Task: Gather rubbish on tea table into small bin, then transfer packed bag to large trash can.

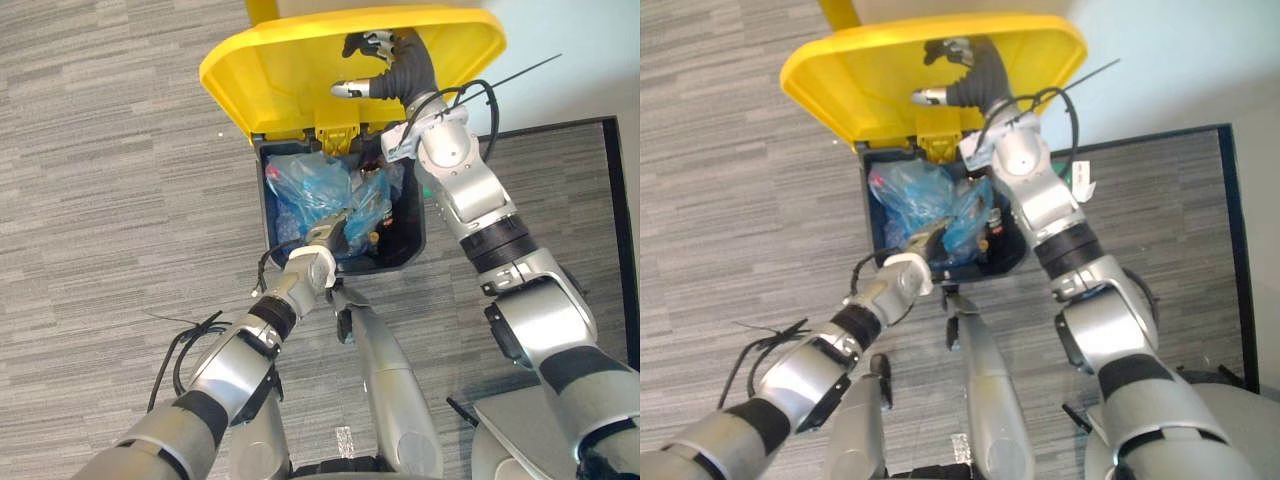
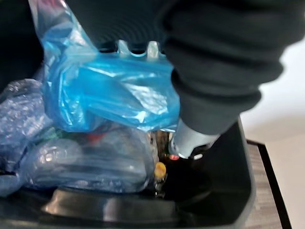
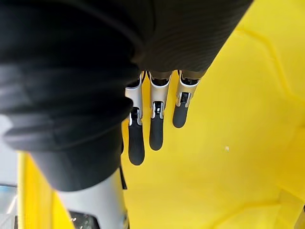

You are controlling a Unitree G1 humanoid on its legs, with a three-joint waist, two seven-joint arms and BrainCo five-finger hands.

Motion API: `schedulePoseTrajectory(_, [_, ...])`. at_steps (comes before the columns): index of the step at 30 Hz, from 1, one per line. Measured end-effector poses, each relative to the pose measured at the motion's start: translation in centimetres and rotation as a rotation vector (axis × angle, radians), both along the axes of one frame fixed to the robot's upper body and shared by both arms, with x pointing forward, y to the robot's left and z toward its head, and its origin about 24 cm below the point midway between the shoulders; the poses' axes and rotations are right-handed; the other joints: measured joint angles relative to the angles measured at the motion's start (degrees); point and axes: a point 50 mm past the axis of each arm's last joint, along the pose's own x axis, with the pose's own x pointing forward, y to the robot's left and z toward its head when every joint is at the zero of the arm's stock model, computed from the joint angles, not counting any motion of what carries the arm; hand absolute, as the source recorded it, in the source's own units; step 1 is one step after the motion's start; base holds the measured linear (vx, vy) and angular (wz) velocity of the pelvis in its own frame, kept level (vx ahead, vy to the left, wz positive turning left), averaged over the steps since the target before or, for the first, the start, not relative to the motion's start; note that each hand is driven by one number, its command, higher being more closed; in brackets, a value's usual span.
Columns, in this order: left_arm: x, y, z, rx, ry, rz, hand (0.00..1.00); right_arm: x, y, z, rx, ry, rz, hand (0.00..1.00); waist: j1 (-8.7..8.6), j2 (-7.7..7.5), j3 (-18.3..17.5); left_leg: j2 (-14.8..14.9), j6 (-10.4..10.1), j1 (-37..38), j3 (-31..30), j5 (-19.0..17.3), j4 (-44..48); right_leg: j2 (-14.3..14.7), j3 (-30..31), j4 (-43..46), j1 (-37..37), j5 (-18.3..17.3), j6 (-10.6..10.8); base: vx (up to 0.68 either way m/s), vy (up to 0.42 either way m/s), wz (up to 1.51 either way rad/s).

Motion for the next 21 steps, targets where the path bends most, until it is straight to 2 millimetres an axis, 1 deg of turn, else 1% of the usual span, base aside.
schedulePoseTrajectory(5, [0.0, -0.3, 0.5, 0.018, -0.024, -0.016, 0.00, 0.0, 0.1, -0.8, 0.003, 0.007, 0.005, 0.00, -0.23, -0.31, -0.17, -0.15, 0.48, 0.11, 0.38, -0.26, 0.17, -0.41, 0.23, 0.78, 0.03, -0.12, 0.28, -0.01, -0.011, 0.01])
schedulePoseTrajectory(9, [0.1, -0.5, 0.9, 0.052, -0.062, -0.026, 0.00, 0.0, 0.0, -0.9, 0.001, 0.010, 0.003, 0.00, -0.35, -0.34, -0.19, -0.27, 0.52, 0.06, -0.06, -0.29, 1.13, -0.60, -0.07, 1.05, 0.18, -0.28, 0.32, 0.00, -0.014, 0.03])
schedulePoseTrajectory(11, [0.1, -0.4, 1.0, 0.069, -0.077, -0.024, 0.00, 0.1, -0.1, -1.2, 0.003, 0.018, -0.002, 0.00, -0.54, -0.34, -0.19, -0.50, 0.53, 0.05, -0.07, -0.42, 1.95, -1.04, -0.07, 1.80, 0.23, -0.56, 0.43, -0.01, 0.004, 0.03])
schedulePoseTrajectory(12, [0.2, -0.4, 1.2, 0.085, -0.093, -0.025, 0.00, 0.1, -0.3, -1.6, 0.004, 0.026, -0.007, 0.00, -0.78, -0.36, -0.20, -1.11, 0.72, 0.05, -0.30, -0.50, 2.15, -1.65, -0.04, 2.13, 0.33, -0.66, 0.57, -0.04, 0.011, 0.14])
schedulePoseTrajectory(15, [0.2, -0.3, 2.0, 0.092, -0.130, -0.024, 0.00, 0.2, -0.6, -2.3, -0.015, 0.033, -0.029, 0.00, -0.89, -0.37, -0.21, -1.69, 1.55, 0.17, -0.96, -0.76, 1.75, -2.25, -0.07, 1.61, 1.15, -0.43, 0.98, -0.04, 0.006, 0.12])
schedulePoseTrajectory(19, [0.1, 0.1, 3.0, 0.071, -0.183, -0.026, 0.00, 0.4, -1.4, -2.9, 0.009, 0.052, -0.049, 0.00, -0.53, -0.50, -0.29, -1.65, 1.48, 1.49, -1.82, -0.28, 0.18, -2.33, -0.77, 0.93, 2.44, -0.39, 1.13, 0.00, -0.023, 0.09])
schedulePoseTrajectory(21, [0.1, 0.4, 4.3, 0.052, -0.240, -0.032, 0.00, 0.5, -2.1, -3.2, 0.007, 0.051, -0.082, 0.00, -0.28, -0.50, -0.28, -1.91, 1.56, 2.52, -2.41, 0.34, -1.36, -2.37, -1.08, 0.60, 3.21, -0.44, 1.12, 0.04, -0.031, 0.04])
